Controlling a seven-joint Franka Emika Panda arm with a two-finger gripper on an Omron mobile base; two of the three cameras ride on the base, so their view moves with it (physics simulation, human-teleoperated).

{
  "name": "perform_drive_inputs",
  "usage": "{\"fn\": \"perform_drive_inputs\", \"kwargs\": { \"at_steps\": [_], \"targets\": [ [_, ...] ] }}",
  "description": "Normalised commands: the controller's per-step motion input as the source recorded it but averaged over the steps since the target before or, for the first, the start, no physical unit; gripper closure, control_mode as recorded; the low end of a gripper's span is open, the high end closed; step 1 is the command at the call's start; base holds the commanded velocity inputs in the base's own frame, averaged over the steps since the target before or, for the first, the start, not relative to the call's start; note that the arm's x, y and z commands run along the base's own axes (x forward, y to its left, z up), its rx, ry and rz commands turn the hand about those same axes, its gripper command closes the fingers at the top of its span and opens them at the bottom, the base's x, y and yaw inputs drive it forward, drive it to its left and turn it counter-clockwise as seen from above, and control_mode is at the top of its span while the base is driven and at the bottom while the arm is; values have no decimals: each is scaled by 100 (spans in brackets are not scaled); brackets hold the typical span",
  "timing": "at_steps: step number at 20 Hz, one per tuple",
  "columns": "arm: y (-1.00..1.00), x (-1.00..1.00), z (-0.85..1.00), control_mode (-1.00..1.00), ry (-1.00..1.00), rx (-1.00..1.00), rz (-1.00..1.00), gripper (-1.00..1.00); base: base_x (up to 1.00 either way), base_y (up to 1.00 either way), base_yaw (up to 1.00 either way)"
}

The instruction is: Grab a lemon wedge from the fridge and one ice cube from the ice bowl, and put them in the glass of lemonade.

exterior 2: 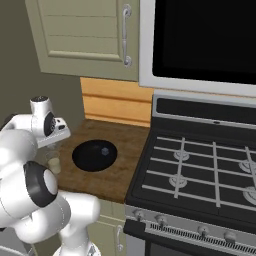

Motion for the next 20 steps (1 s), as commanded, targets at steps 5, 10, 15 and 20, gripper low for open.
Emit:
{"fn": "perform_drive_inputs", "kwargs": {
  "at_steps": [5,10,15,20],
  "targets": [
    [1,-3,0,-100,-7,0,0,100,0,0,0],
    [0,0,-11,-100,-7,2,0,100,0,0,0],
    [7,-10,-1,-100,-4,1,0,100,0,0,0],
    [0,-20,0,-100,-2,0,0,100,0,0,0]
  ]
}}
